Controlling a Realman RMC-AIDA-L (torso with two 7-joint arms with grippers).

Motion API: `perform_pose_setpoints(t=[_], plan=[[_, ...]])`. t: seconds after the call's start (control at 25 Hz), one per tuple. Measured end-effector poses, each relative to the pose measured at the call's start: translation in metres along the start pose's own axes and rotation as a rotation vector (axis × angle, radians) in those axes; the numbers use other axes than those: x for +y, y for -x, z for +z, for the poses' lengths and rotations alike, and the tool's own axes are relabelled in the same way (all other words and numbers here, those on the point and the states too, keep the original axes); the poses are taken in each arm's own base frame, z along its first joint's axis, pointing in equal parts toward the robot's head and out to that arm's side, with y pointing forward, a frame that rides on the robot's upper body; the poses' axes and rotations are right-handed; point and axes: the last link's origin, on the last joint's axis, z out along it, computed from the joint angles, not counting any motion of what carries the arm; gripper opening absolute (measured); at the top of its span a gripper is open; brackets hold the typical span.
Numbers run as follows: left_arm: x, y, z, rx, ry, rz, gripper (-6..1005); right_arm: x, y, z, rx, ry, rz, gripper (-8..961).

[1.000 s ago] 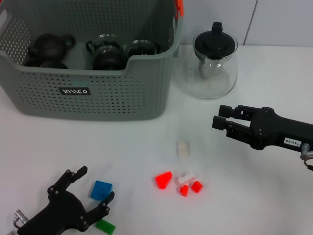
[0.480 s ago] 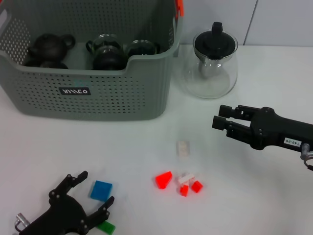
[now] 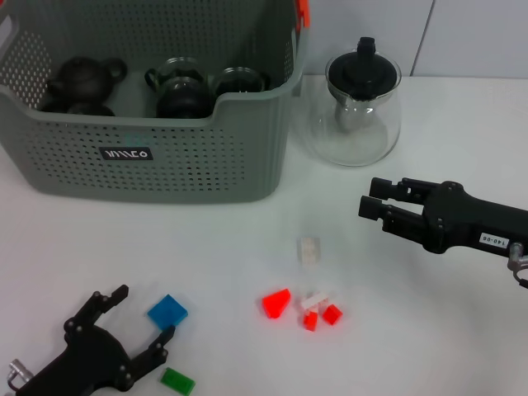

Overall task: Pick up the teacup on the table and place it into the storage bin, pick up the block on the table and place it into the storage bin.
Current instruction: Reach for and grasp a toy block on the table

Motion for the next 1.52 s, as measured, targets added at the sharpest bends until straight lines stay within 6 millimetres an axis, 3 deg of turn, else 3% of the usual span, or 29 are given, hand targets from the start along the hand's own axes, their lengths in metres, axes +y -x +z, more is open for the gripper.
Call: perform_pose_setpoints(t=[0.88, 1.08, 1.52], plan=[[0.006, -0.003, 0.010, -0.002, 0.069, -0.082, 861, 0.001, -0.001, -0.001, -0.001, 0.000, 0.003, 512], [0.005, -0.001, 0.011, -0.014, 0.067, -0.079, 660, 0.001, -0.002, -0.002, 0.000, -0.001, 0.008, 513], [0.005, -0.003, 0.013, -0.007, 0.071, -0.075, 486, 0.001, -0.003, -0.002, 0.000, -0.002, 0.011, 515]])
